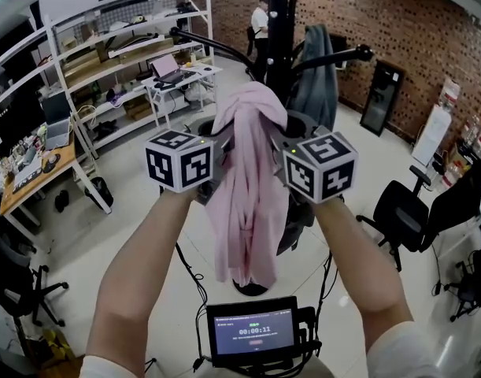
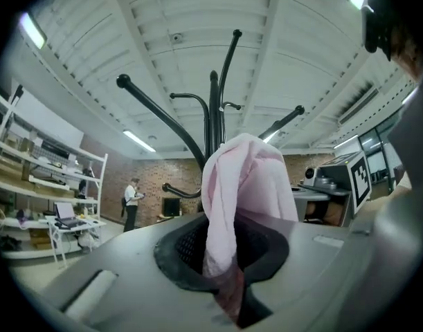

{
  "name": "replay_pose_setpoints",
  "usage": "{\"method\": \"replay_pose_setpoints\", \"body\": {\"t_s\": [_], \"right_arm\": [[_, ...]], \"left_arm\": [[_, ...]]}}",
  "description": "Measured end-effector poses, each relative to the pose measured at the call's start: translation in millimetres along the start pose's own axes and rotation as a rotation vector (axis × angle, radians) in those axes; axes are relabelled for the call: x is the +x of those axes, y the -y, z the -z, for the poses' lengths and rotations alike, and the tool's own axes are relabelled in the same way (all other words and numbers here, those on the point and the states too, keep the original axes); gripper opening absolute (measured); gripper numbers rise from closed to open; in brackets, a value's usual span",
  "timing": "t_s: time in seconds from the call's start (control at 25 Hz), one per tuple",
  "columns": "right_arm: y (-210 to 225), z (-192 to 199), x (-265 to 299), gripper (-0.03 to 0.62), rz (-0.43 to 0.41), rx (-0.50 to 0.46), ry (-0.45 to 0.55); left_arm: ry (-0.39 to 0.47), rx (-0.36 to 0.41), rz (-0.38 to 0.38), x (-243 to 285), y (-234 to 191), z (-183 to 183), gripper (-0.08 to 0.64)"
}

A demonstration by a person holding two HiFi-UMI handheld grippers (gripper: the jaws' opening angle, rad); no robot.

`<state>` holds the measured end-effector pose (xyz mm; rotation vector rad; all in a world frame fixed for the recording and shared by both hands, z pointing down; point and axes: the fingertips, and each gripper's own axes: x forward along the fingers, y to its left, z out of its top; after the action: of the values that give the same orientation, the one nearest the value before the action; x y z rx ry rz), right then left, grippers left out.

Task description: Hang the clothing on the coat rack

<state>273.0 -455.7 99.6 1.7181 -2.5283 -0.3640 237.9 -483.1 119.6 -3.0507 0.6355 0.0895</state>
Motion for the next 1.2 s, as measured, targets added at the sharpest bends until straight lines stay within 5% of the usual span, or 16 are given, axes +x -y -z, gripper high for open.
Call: {"method": "replay_pose_setpoints", "body": {"t_s": [0.2,0.44,0.8,0.92,1.2], "right_arm": [[-2.6,11.5,2.9,0.023,-0.058,0.108,-0.029],[-15.4,23.7,3.1,0.032,-0.076,0.091,-0.073],[-18.5,45.1,-6.2,0.049,-0.055,0.104,-0.078],[-16.8,47.0,-12.4,0.054,-0.053,0.126,-0.054],[-17.6,59.1,-23.0,0.057,-0.043,0.138,-0.042]], "left_arm": [[0.04,-0.06,0.051,-3.7,0.7,12.9,0.043],[-0.059,-0.083,0.067,-9.9,-1.6,61.2,0.048],[0.067,-0.21,0.161,-41.2,5.4,74.7,0.123],[0.124,-0.295,0.159,-59.5,-1.4,79.3,0.179],[0.132,-0.319,0.089,-96.0,-11.1,103.9,0.227]]}}
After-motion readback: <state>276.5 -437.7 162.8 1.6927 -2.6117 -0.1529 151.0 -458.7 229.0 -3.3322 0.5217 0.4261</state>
